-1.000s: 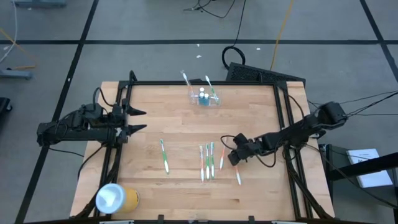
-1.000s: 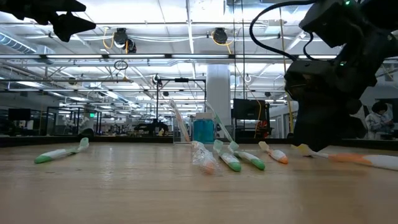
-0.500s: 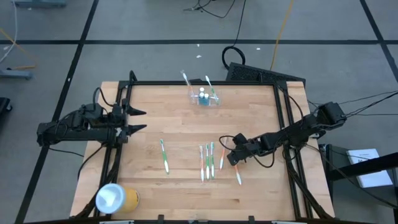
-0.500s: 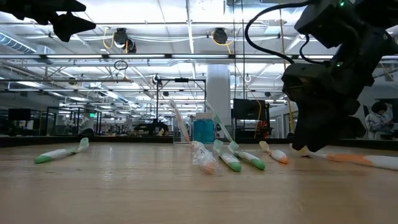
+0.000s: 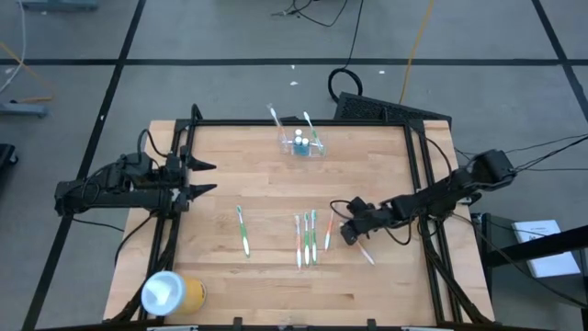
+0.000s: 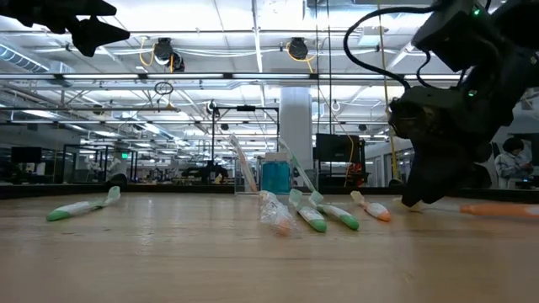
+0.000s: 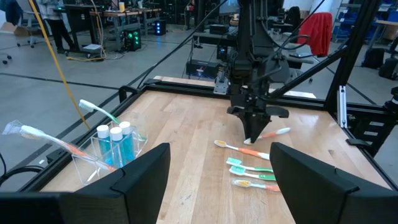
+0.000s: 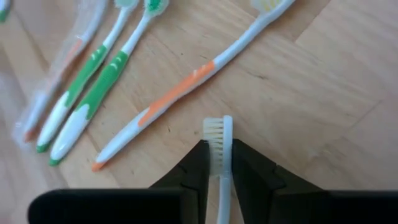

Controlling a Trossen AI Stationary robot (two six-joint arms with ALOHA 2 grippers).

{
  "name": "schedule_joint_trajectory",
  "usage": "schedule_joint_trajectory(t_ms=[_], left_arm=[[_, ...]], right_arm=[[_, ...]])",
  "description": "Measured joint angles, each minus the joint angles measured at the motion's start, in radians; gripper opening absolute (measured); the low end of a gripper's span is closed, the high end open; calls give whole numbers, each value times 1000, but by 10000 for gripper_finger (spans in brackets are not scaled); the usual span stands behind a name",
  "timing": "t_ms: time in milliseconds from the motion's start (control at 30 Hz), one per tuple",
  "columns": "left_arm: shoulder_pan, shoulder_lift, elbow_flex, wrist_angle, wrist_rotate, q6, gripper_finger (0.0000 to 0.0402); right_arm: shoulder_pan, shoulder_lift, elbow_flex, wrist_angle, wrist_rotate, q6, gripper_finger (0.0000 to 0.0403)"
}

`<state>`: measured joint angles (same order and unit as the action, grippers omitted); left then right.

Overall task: Pick & Place toothbrushing station
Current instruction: Put the orange toothbrush into the transparent organizer

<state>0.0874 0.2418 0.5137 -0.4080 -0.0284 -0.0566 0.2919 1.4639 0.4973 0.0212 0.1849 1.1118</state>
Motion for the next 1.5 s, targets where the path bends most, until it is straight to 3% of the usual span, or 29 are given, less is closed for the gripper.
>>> schedule_joint_trajectory(t_ms=[200, 467, 667, 1033, 1367, 1500], left_arm=[[0, 0, 0, 0, 0, 0, 285], [0, 0, 0, 0, 0, 0, 285], [0, 0, 0, 0, 0, 0, 285], [0, 0, 0, 0, 0, 0, 285], [0, 0, 0, 0, 0, 0, 285], [0, 0, 0, 1, 0, 0, 285]], right_arm=[[-11, -118, -7, 86, 3, -129, 50], [-11, -252, -2, 252, 144, -406, 50], [-31, -263, 0, 441, 257, -684, 50], [-96, -264, 1, 596, 256, -933, 50], [-122, -264, 1, 638, 256, -980, 50], [-123, -265, 1, 709, 204, -1022, 50]])
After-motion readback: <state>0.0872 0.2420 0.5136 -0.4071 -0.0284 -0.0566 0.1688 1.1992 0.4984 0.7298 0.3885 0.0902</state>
